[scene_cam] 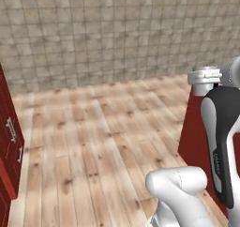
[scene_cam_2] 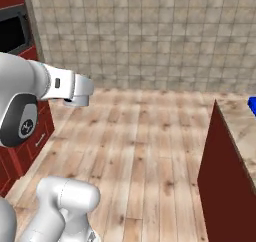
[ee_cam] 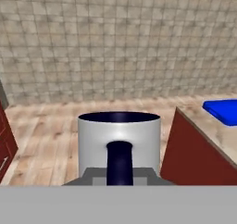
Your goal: There is a tray on the dining counter. Grab the cup, mug, and pitcher and place them on the tray. The pitcher may be placed next to the tray if it cannot fit the tray.
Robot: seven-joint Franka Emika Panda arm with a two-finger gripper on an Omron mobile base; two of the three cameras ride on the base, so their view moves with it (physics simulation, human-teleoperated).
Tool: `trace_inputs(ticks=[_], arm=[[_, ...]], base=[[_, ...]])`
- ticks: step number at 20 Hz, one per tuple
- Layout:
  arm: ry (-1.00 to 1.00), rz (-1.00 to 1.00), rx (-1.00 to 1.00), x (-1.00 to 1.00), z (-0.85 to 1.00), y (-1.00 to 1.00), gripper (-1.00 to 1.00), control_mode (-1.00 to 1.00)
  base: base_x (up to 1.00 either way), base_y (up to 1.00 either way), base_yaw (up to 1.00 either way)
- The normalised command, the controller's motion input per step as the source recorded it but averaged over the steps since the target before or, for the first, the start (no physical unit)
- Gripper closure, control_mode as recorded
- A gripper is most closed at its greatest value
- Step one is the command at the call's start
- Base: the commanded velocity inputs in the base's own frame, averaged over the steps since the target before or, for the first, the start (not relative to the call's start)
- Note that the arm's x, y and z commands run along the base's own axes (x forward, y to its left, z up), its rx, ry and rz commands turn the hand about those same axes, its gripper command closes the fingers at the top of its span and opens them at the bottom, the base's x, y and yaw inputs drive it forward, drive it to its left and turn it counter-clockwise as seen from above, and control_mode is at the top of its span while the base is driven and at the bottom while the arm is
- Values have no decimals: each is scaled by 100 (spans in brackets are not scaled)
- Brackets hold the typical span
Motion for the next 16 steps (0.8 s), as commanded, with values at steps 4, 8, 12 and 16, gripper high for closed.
trace_inputs(ticks=[4, 8, 12, 16], arm=[[0, 0, 0, 0, 0, 0, 100, 100], [0, 0, 0, 0, 0, 0, 100, 100], [0, 0, 0, 0, 0, 0, 100, 100], [0, 0, 0, 0, 0, 0, 100, 100]], base=[[100, 93, -34], [100, 97, -34], [100, 82, -42], [100, 59, -53]])
